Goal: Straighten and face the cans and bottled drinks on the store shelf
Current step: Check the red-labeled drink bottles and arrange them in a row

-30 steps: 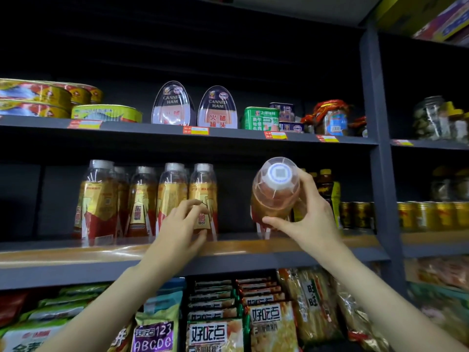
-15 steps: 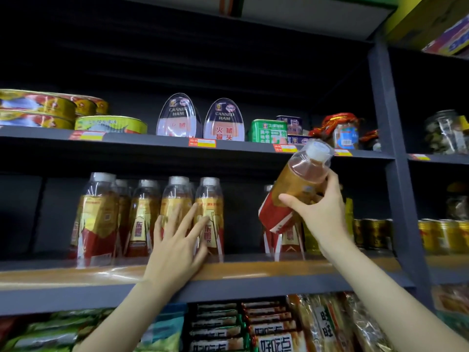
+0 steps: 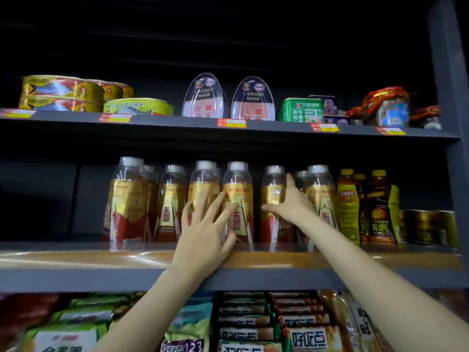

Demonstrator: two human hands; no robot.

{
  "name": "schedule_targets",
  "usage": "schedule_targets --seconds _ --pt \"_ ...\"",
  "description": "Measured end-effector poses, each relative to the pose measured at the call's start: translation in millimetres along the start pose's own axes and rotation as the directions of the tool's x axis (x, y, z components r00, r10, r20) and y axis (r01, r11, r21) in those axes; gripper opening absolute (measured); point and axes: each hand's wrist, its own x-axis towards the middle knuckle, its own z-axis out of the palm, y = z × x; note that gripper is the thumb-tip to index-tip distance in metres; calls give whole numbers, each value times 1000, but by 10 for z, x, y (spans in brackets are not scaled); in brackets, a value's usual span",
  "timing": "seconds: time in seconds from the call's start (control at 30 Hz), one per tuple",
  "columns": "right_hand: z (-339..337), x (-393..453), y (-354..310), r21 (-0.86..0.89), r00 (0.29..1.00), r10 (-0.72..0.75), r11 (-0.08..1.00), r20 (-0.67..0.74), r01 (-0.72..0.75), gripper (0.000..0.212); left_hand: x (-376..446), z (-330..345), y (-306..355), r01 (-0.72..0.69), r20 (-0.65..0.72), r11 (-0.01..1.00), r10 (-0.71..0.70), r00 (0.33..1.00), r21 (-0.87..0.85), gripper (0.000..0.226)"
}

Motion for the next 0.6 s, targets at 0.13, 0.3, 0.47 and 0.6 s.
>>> schedule_targets --seconds 0.13,0.3,0.47,0.6 --pt "37 -51 11 -94 1000 -10 995 0 10 104 -5 -14 12 1 -9 1000 -1 1000 -6 51" --pt "-272 -347 152 -64 954 -226 974 -199 217 59 -12 -7 14 -9 -29 1000 10 1000 11 51" --pt "-673 -435 550 43 999 -5 999 -47 7 89 -22 -22 57 -7 -48 999 9 999 36 51" --pt "-609 -445 740 -38 983 124 992 137 -120 105 -29 -10 64 -6 -53 999 9 999 51 52"
